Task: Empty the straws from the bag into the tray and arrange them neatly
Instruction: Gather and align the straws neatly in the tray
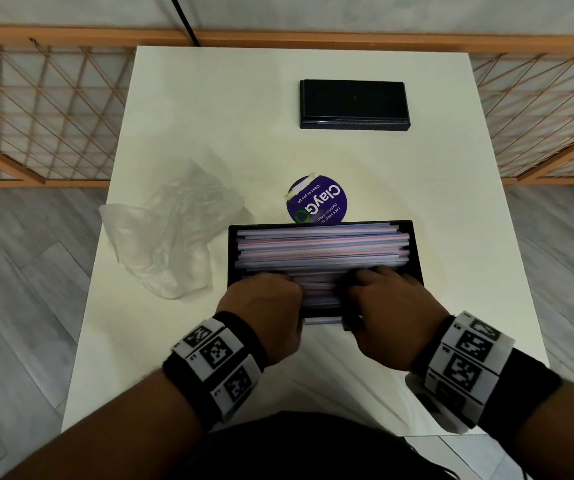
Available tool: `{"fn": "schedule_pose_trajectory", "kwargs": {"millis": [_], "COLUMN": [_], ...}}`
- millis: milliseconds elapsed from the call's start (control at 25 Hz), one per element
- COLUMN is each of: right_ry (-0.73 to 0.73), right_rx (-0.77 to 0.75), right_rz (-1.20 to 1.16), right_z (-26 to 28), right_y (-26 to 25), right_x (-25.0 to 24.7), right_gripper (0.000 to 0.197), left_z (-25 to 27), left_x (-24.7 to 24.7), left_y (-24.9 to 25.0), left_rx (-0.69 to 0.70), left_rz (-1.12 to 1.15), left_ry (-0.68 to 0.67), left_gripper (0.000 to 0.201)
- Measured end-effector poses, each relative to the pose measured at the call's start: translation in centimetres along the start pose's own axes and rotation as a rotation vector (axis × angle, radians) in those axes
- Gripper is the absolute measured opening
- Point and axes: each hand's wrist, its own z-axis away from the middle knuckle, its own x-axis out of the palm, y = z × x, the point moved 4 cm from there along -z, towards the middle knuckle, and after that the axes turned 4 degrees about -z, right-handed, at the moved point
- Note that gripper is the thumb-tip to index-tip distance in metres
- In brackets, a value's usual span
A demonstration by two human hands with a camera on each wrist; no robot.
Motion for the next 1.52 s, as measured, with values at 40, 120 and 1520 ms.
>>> {"fn": "schedule_pose_trajectory", "kwargs": {"millis": [40, 120, 1520], "right_ry": [0.0, 0.013, 0.093], "right_rx": [0.004, 0.005, -0.089], "right_rz": [0.002, -0.005, -0.04], "right_z": [0.0, 0.0, 0.1], "right_y": [0.0, -0.1, -0.2], "right_x": [-0.1, -0.5, -1.3], "right_gripper": [0.034, 0.036, 0.027], "left_z": [0.0, 0.0, 1.1], "left_x": [-0.1, -0.2, -1.5], "left_y": [-0.1, -0.2, 0.1], "left_rx": [0.0, -0.005, 0.169], "left_rz": [-0.01, -0.027, 0.111], "left_ry": [0.004, 0.008, 0.233], "left_gripper": [0.033, 0.034, 0.02]}}
